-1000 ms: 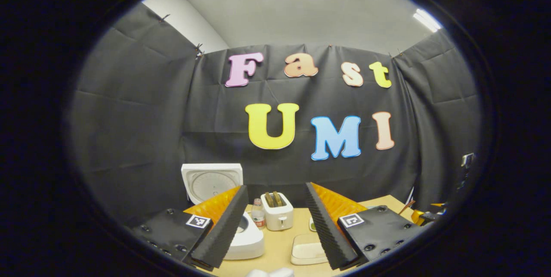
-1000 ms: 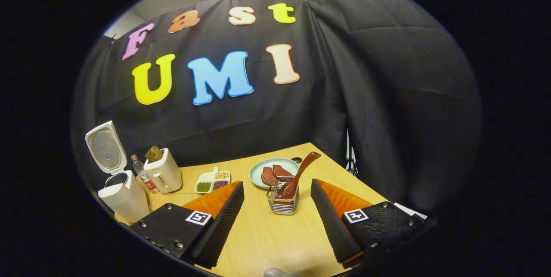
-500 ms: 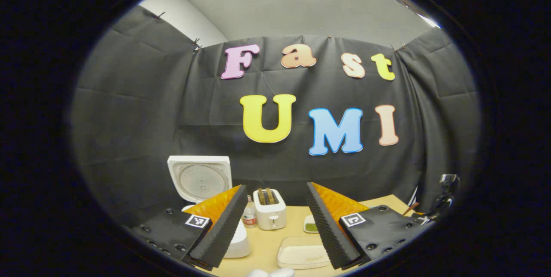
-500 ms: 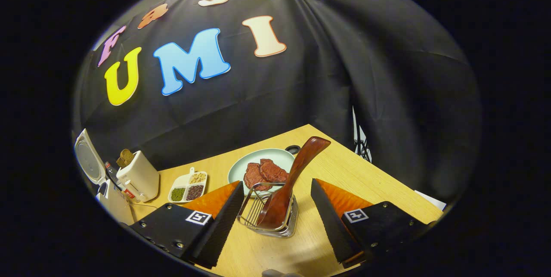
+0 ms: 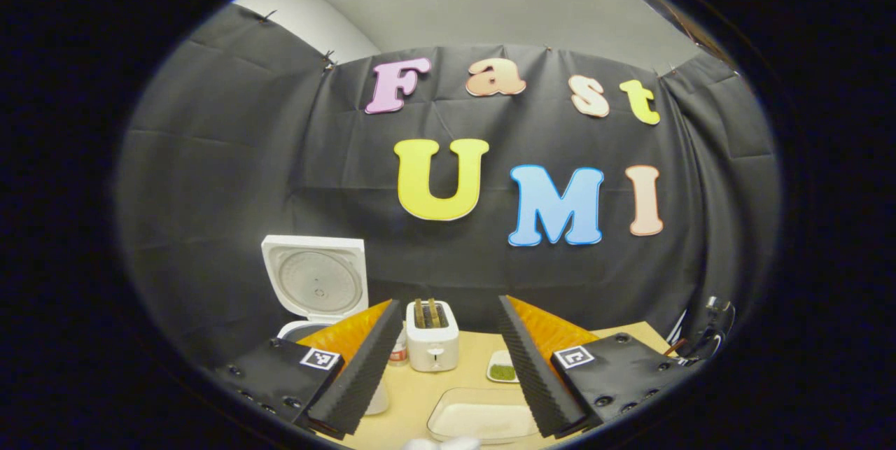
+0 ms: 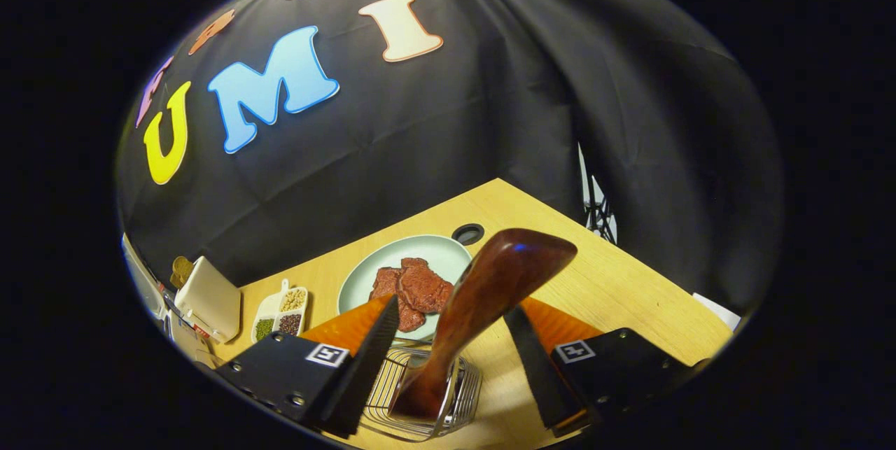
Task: Close the left gripper, press the button to open the rice cooker; take a wooden spoon from the chopstick holder with the right hand, scoop a spoonful of rice and pour it into the rice cooker, then put the wooden spoon back into the chopstick holder.
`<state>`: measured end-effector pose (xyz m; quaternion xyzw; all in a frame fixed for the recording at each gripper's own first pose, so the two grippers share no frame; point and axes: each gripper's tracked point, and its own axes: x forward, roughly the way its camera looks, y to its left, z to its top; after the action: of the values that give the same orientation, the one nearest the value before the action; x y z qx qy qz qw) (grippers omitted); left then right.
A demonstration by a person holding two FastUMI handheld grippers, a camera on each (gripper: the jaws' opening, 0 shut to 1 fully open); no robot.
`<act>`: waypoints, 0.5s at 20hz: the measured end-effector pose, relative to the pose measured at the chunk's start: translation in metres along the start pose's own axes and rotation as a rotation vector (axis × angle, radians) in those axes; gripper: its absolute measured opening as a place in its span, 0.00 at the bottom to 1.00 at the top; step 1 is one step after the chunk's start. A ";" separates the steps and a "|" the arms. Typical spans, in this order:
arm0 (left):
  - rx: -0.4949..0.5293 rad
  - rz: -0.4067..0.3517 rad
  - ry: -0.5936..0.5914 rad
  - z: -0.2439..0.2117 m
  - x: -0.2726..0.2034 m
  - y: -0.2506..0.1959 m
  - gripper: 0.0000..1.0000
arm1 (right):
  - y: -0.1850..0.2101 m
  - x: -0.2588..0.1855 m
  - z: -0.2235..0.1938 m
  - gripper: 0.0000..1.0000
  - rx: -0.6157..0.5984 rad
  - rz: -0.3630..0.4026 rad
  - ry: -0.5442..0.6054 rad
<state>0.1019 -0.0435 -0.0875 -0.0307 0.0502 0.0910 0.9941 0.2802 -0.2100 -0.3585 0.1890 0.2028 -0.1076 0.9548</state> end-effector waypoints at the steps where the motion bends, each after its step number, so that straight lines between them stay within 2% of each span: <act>1: 0.002 0.007 0.006 -0.002 0.003 0.000 0.94 | -0.001 0.002 0.003 0.80 -0.002 0.007 -0.006; 4: 0.014 0.020 0.011 -0.001 0.005 0.002 0.94 | 0.008 0.002 -0.001 0.22 0.028 0.033 0.024; 10: 0.045 0.009 -0.013 0.007 0.002 0.006 0.94 | 0.008 -0.003 0.009 0.22 0.007 0.019 -0.004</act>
<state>0.1035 -0.0368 -0.0810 -0.0076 0.0459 0.0946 0.9944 0.2829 -0.2058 -0.3469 0.1940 0.1989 -0.0994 0.9555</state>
